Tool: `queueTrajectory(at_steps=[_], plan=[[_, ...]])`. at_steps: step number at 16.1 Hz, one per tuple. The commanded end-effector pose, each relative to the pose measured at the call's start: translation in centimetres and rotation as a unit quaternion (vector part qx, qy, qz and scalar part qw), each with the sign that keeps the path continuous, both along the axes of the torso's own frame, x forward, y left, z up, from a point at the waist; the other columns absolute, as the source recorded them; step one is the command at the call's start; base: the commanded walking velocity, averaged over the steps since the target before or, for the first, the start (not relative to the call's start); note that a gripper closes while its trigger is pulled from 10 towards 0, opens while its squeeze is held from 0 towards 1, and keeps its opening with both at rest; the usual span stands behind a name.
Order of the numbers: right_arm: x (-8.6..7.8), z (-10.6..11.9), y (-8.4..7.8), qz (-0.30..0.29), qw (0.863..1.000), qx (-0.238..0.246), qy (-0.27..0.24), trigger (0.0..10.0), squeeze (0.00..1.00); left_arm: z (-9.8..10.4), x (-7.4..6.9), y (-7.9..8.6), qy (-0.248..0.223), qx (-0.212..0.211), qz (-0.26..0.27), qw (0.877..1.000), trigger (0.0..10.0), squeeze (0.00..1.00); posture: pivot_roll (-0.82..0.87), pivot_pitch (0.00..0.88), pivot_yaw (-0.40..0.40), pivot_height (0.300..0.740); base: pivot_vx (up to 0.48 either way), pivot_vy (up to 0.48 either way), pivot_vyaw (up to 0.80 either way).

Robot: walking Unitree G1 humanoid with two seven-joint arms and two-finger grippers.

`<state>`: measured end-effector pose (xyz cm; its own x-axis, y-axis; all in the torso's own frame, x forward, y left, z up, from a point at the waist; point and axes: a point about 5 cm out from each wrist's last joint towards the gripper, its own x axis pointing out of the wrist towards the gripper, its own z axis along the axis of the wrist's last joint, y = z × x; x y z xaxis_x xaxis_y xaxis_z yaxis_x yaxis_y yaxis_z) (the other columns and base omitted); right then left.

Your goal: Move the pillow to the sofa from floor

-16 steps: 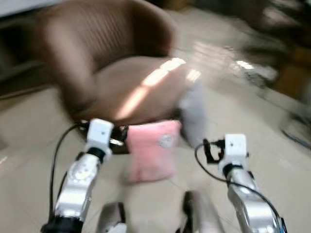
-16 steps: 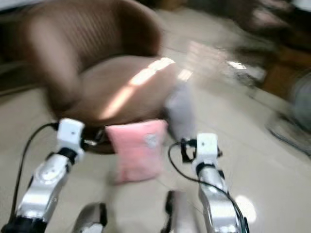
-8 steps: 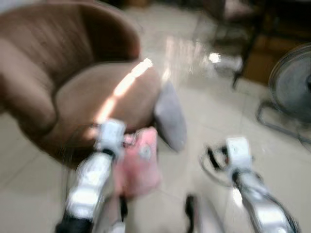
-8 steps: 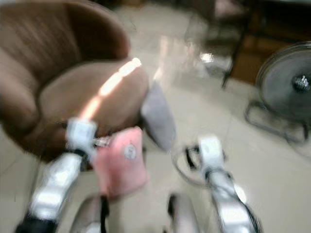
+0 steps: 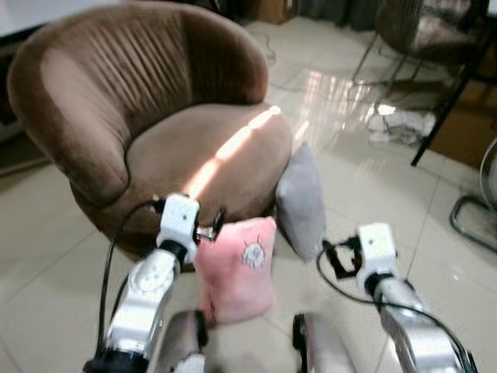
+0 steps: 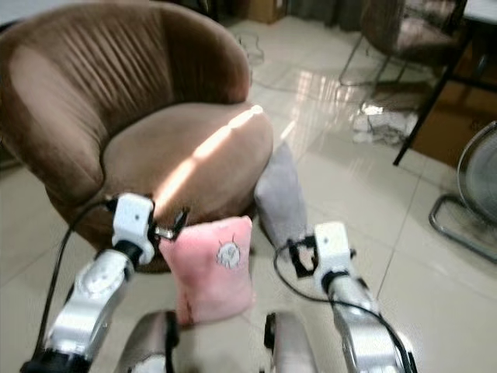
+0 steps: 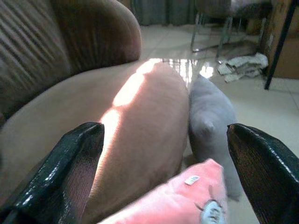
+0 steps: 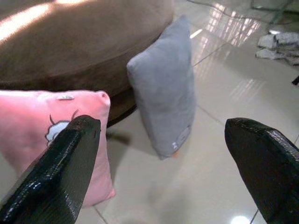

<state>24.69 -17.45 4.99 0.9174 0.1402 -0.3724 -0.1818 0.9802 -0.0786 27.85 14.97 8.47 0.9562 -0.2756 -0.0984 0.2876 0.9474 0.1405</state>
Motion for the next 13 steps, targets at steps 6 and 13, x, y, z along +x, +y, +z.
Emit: queueTrajectory(at_steps=[6, 13], plan=[[-0.2, -1.7, -0.1, 0.014, 1.000, 0.008, 0.011, 10.0, 0.00, 0.1, -0.1, 0.8, 0.006, 0.013, 0.012, 1.000, 10.0, 0.00, -0.05, 0.017, 0.002, 0.576, 0.214, 0.000, 0.00], [0.8, -2.1, -0.5, -0.002, 1.000, 0.018, -0.001, 10.0, 0.00, -0.1, 0.0, 0.7, 0.021, 0.012, 0.003, 1.000, 10.0, 0.00, -0.05, 0.021, 0.017, 0.556, 0.000, 0.000, 0.00]])
